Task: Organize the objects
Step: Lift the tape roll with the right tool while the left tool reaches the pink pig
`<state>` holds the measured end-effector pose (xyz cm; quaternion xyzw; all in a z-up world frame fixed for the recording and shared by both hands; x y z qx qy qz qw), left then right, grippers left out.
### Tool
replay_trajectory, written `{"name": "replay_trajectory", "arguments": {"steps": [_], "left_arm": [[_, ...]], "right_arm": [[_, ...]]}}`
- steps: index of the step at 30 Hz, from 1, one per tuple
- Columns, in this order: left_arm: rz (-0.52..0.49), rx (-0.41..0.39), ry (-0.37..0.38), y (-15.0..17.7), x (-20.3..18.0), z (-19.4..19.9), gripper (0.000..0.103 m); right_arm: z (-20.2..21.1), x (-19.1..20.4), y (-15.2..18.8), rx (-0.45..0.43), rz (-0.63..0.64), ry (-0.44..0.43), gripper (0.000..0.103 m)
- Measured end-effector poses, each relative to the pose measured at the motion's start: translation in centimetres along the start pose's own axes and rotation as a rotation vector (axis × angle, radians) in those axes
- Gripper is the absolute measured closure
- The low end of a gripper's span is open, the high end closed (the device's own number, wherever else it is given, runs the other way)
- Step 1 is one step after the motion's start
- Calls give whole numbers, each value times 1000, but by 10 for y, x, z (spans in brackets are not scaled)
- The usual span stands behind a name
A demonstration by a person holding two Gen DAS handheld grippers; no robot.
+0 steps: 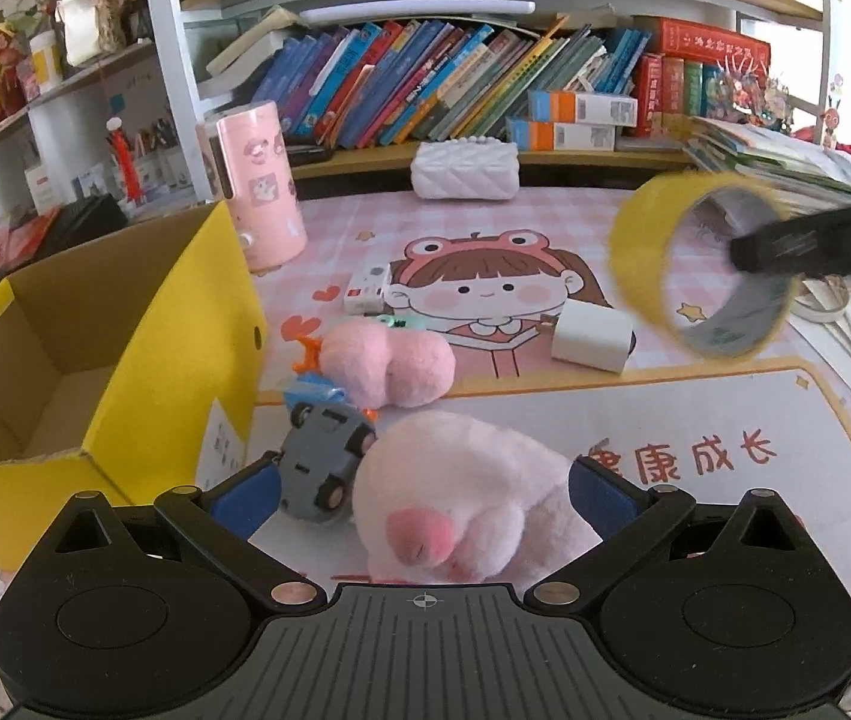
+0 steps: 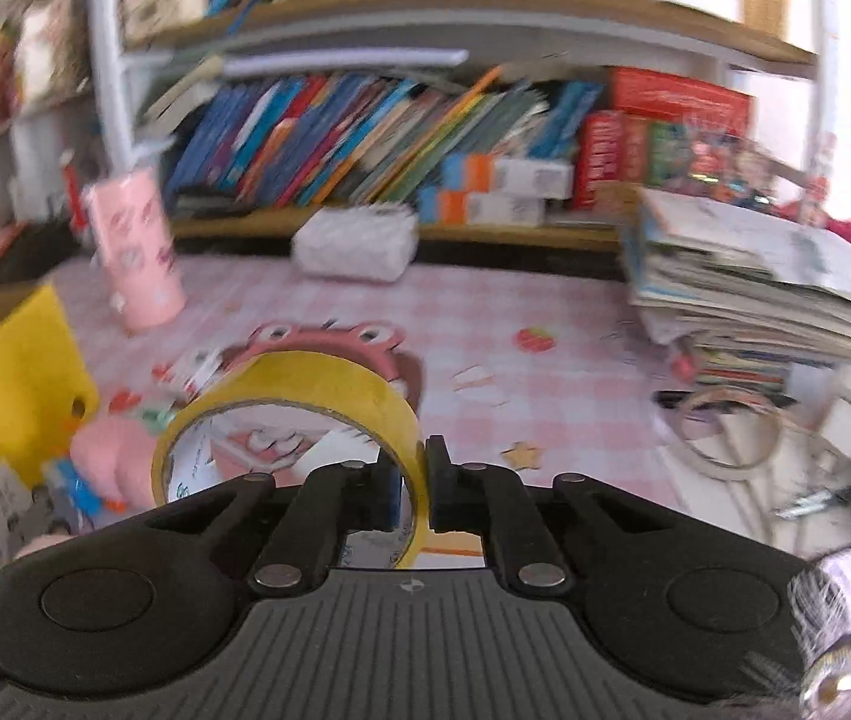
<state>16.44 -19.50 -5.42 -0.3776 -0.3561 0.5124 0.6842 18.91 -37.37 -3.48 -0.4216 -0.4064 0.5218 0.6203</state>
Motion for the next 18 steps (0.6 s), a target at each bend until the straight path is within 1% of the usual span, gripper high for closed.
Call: {"name": "replay_trajectory", "arguments": {"steps": [5,8,11,18], "left_arm": [[-6,-10,12,-5,-12,-6,1],[-21,-24,17,-7,-17,-4,1],[-16,-29,5,-8,-17,-1,1],[-5,-5,-26,-2,-11,-1,1]], "right_arm": [[20,-27,-11,-36,-48,61,95],[26,-39,-8,-9,-78,87,95],[29,-46,-2,23,-116,105,95],[31,-42,10,66,-141,91,94]]}}
Point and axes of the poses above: each gripper's, at about its wrist camera, not at the fingertips, and z roughly against the way its jaws point, x to its left, y to its underside, the point moved 3 cm from there along -z, roughly the way its jaws point, and after that the axes turned 15 degrees about -x, right-handed, at the moved point
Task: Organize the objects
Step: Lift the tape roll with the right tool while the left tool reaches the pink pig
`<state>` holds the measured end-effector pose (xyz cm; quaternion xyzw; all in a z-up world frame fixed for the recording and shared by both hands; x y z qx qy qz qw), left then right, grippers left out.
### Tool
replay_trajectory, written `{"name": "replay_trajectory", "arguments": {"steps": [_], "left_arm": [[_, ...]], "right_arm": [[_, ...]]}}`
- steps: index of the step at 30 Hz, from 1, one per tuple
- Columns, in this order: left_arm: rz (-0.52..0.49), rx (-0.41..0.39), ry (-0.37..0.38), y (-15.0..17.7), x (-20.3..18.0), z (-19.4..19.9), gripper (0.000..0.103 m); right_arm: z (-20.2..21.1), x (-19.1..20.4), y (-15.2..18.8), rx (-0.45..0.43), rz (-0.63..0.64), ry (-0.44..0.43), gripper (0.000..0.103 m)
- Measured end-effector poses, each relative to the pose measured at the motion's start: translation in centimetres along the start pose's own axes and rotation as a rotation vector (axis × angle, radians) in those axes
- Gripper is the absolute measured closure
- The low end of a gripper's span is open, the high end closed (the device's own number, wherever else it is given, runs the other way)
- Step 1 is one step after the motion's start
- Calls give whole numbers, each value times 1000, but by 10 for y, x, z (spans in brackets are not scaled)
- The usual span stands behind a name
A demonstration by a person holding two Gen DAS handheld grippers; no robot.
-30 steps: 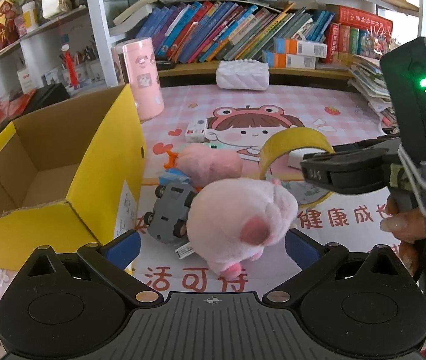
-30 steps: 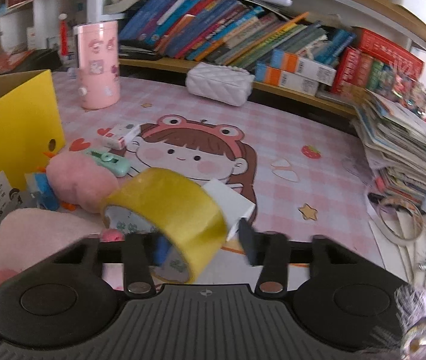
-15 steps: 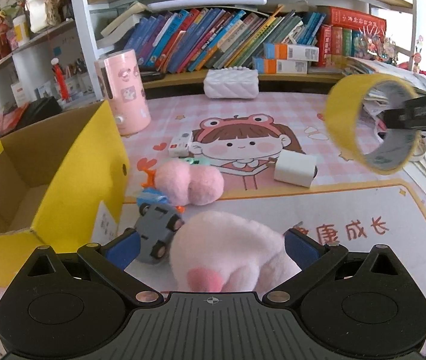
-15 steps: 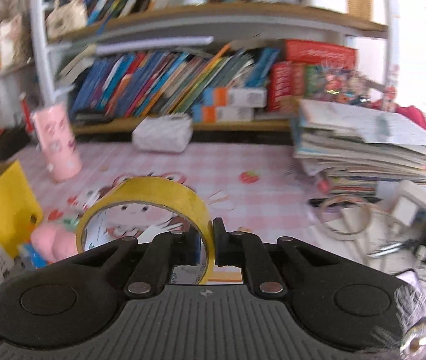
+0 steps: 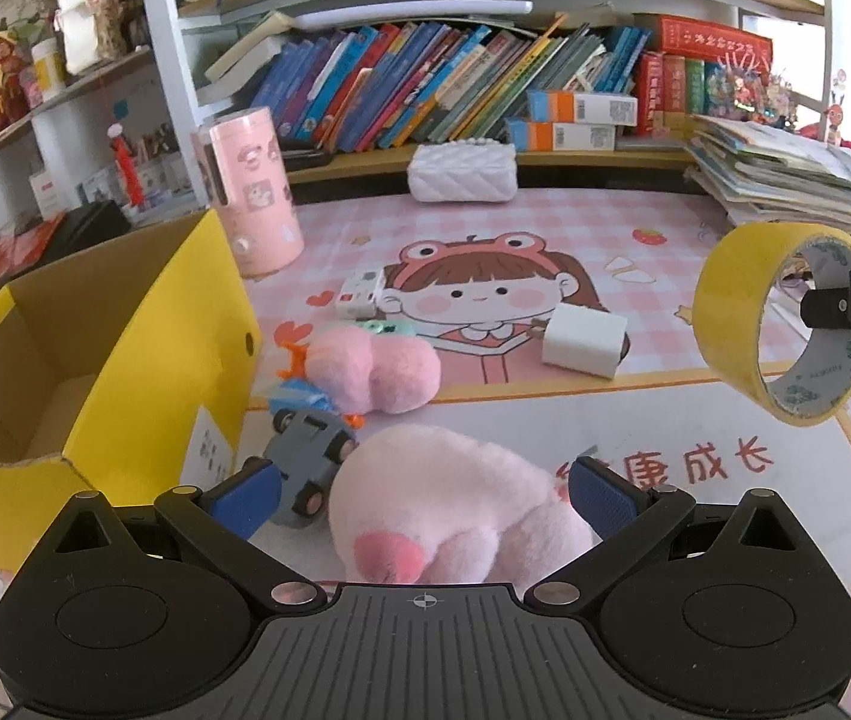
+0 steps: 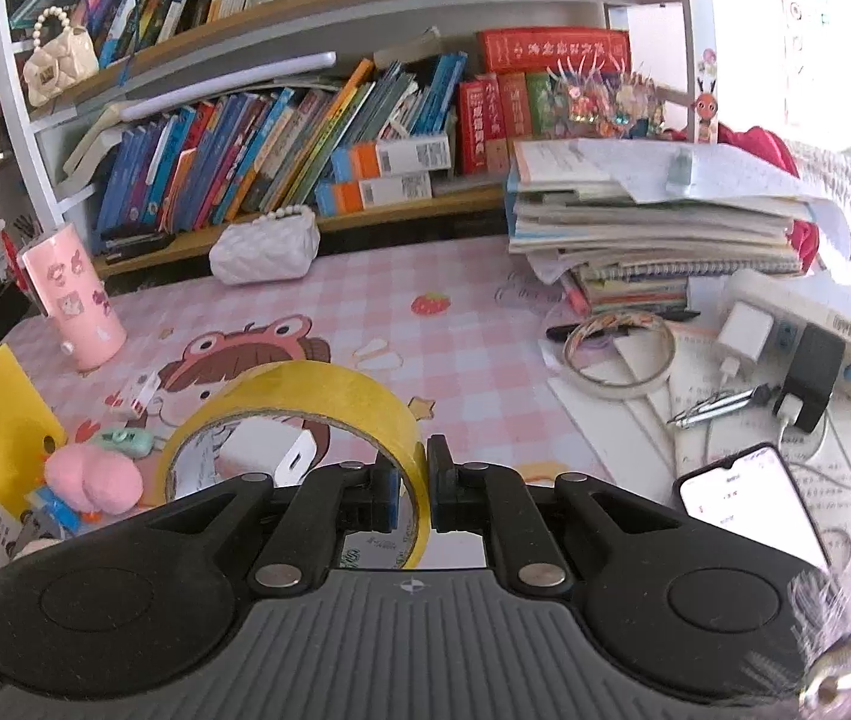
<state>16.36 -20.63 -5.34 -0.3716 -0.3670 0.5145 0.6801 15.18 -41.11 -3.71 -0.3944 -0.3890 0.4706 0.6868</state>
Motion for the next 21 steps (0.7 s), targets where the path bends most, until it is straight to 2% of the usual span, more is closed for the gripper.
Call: {"name": "replay_trajectory", "arguments": {"steps": [6,9,12,16,21], "left_arm": [[9,15,8,2,0,-6,1],[18,48,33,5,-4,-16,1],[45,87,48,10,-7,-27,1],[72,89,37,10,-7,-34,1],[90,82,26,9,-8,-41,10]], "right_arm": [[-3,5,2,16,3,-24,94],[-5,5,2,17,10,-31,94],[-6,3,2,22,17,-28,94],[-7,-1,2,21,21,-14,94],[-6,-7,6,34,20,4,94]]}}
Point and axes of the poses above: each gripper's, at about its wrist camera, not at the fingertips, and z roughly against the way its jaws point, x to its left, y to its underside, the point moved 3 cm from there along -z, roughly the way its jaws point, and after that the axes turned 15 degrees about -x, right-handed, at the moved point
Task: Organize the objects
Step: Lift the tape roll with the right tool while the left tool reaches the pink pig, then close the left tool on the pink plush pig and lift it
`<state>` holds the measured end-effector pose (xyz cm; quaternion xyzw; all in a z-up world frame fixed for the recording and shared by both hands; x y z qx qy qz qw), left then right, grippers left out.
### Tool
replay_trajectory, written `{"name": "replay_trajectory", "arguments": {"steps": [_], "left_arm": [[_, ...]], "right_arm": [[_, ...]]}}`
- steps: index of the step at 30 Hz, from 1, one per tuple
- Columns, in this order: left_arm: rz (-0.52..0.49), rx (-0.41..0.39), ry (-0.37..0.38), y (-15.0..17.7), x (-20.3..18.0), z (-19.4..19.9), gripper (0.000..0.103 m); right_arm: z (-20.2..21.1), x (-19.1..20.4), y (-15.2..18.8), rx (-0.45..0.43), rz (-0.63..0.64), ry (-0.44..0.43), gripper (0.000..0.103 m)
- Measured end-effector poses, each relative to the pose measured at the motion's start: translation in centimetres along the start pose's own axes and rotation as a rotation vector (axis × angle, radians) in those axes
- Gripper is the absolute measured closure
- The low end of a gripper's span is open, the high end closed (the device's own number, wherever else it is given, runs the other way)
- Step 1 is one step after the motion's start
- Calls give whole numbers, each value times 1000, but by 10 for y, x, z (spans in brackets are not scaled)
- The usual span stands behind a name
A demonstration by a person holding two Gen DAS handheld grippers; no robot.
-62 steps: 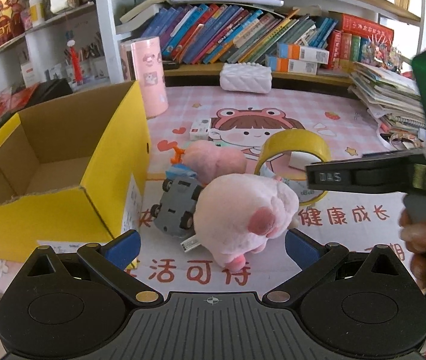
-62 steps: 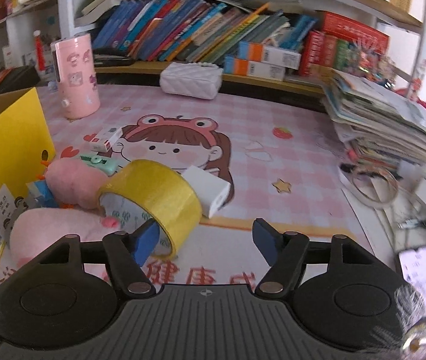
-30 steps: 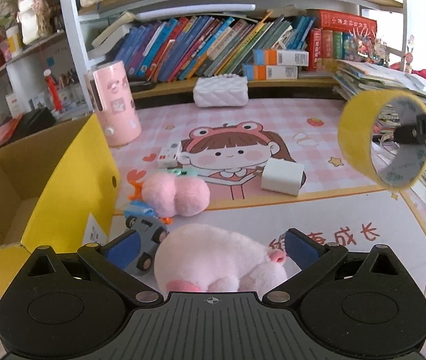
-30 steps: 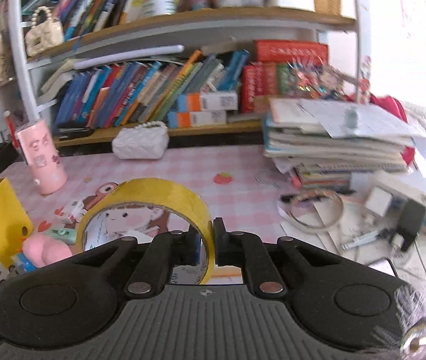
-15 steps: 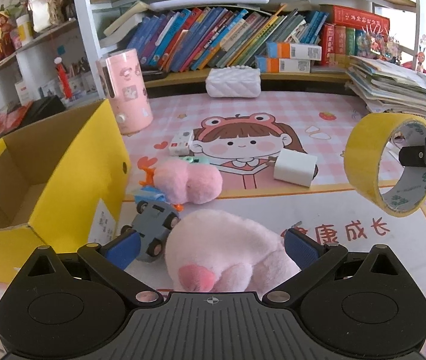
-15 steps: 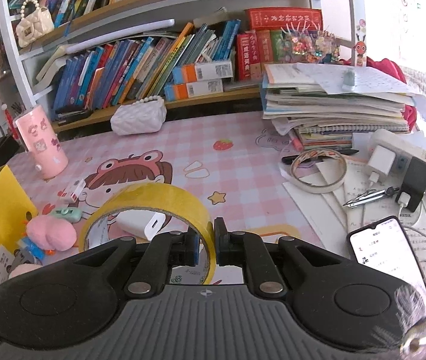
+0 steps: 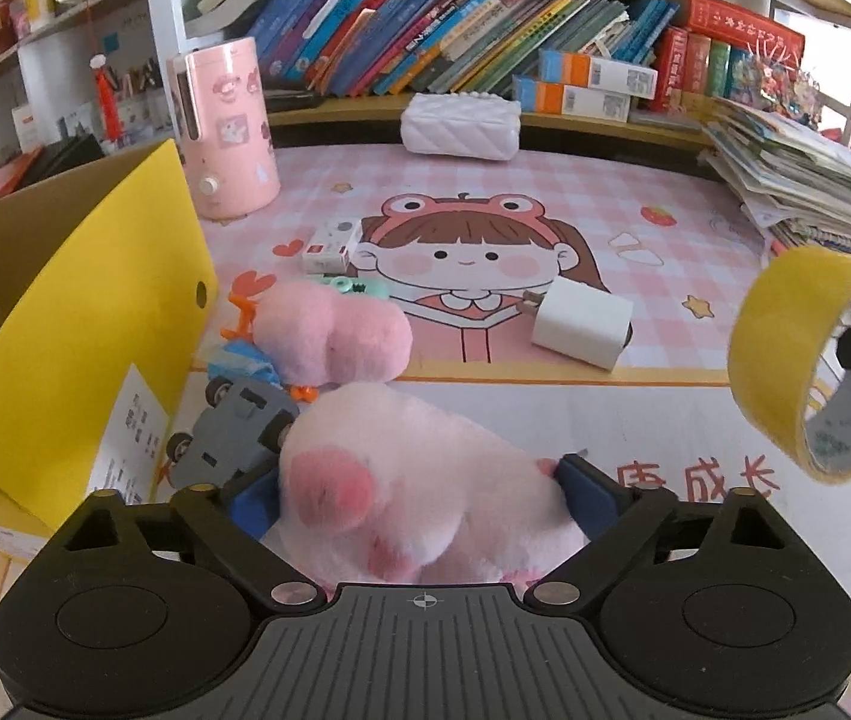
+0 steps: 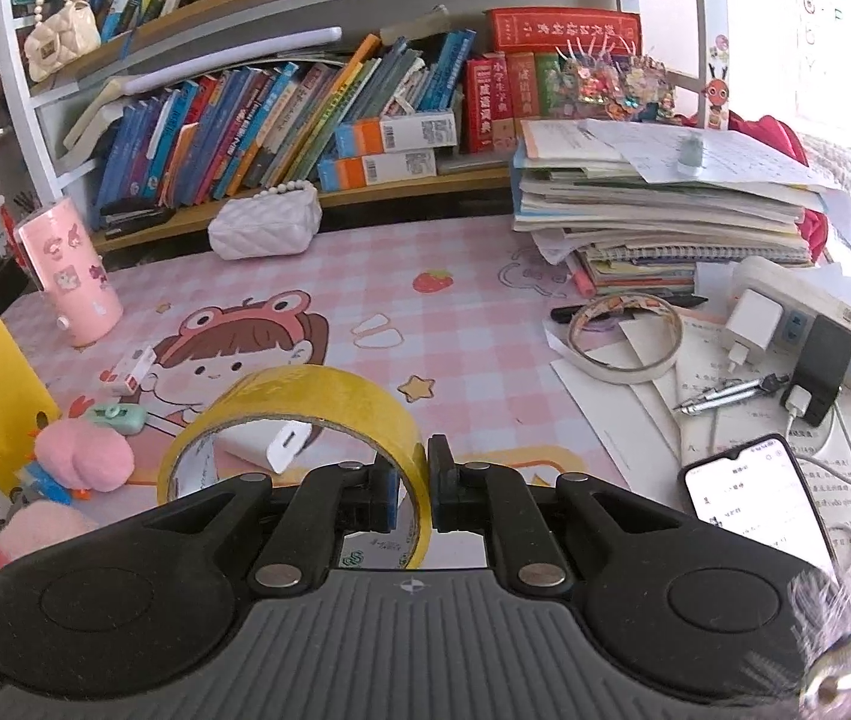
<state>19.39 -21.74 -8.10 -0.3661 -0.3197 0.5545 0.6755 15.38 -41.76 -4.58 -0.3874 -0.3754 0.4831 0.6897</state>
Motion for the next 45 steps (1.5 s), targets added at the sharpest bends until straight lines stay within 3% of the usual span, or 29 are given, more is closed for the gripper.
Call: {"name": "replay_trajectory", "arguments": {"steps": [5,7,14,28,37,45], "left_arm": [[-14,-6,2,-1,-2,3,17],[31,-5,16,-5,3,9,20],[114,-109,36,-22,17,36,20],[180,-139,17,-11,56,78,20],[217,-177,-3,3,112,112,20],[263,-180,-62,24,191,152,20]], "right_arm": [[3,-1,3,11,-3,4,94],[4,0,3,7,-7,4,94],[10,1,1,-10,-25,12,94],[28,38,16,37,0,-62,94],[60,91,36,73,33,-111,94],[97,170,60,101,78,-187,94]]}}
Point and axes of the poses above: each gripper's, at about its wrist camera, not at the fingertips, and z roughly against the way its jaws point, x to its left, y to its underside, the point moved 3 cm from there along -z, roughly the way its jaws point, and after that the axes turned 15 degrees about -x, right-handed, at the moved point
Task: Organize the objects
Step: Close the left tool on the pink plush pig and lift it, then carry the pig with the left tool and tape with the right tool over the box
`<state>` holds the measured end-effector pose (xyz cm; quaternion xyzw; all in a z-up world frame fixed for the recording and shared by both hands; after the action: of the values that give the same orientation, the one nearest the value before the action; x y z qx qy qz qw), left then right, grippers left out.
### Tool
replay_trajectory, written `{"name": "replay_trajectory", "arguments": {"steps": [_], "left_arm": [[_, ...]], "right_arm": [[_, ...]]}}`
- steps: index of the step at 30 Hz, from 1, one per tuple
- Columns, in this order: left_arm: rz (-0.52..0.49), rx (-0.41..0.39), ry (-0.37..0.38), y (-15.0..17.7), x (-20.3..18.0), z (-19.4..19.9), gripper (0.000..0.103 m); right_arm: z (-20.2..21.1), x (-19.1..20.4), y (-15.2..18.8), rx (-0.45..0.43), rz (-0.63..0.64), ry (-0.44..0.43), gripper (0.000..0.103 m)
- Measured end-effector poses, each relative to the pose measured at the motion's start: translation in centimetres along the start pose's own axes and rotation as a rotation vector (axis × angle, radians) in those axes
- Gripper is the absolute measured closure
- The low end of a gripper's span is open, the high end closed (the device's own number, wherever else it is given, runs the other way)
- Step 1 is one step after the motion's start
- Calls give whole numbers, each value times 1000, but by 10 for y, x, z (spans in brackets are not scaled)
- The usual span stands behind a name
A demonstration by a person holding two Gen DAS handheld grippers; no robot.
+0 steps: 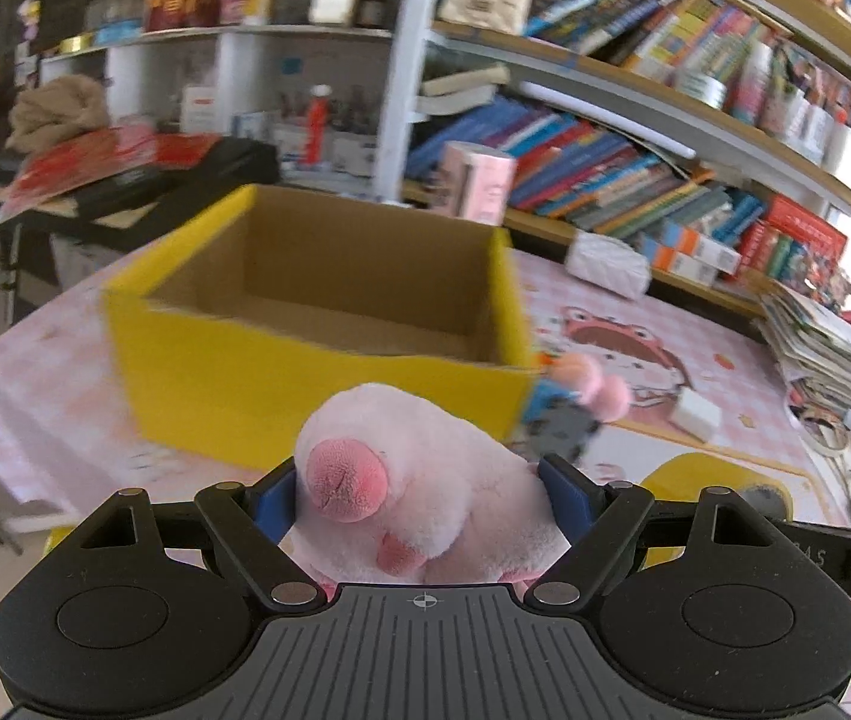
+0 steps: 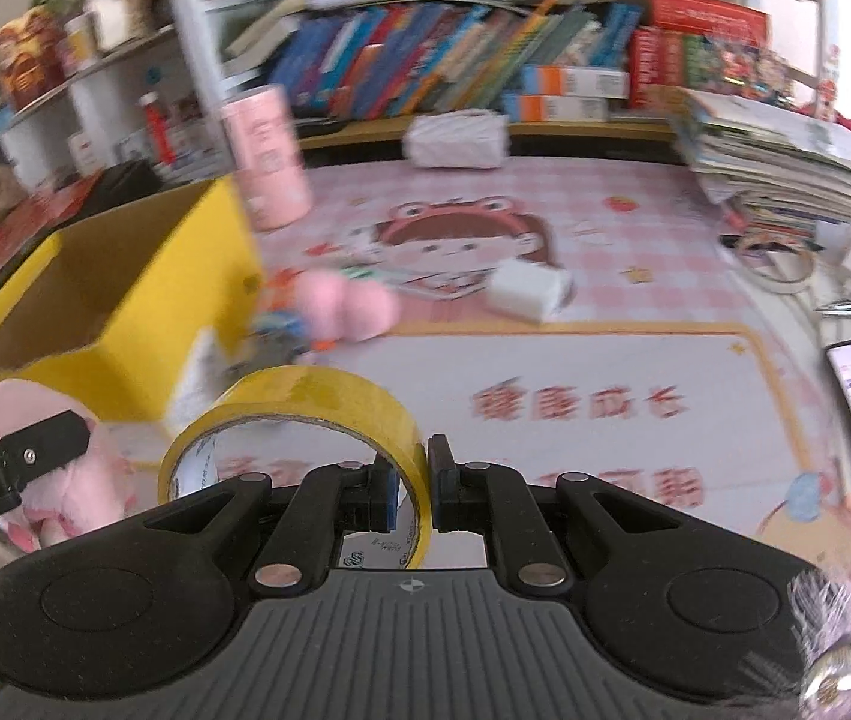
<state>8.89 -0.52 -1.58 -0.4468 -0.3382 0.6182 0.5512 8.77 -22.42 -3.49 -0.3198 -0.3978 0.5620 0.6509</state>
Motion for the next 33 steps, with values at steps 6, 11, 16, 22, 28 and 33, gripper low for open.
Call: {"name": "replay_trajectory", "arguments": {"steps": [6,11,16,22,28,33], "left_arm": [[19,-6,-22,-4,49,21,20],[5,-9,-17,-5,77,33,20],[-16,-12,-9,-5,100,44,20],[-36,-8,3,-3,117,53,20],[-40,-4,27,-2,126,56,20],[-36,-10,47,-2,131,56,20]], "right_arm": [[12,57,17,25,34,-51,94],[21,92,33,41,35,-70,94],[30,117,47,43,16,-73,94],[37,139,61,52,-4,-71,94],[42,150,68,59,-11,-58,94],[43,155,70,64,-6,-43,94]]}}
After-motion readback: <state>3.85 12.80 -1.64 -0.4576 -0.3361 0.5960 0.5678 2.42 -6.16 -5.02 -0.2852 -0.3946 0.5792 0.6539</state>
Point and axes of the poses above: each gripper's, at about its wrist camera, not at the fingertips, and z roughly against the way its jaws point, x to its left, y to its underside, the point moved 3 cm from there along -z, roughly the way its jaws point, and after that the axes turned 15 degrees about -x, right-handed, at the moved point
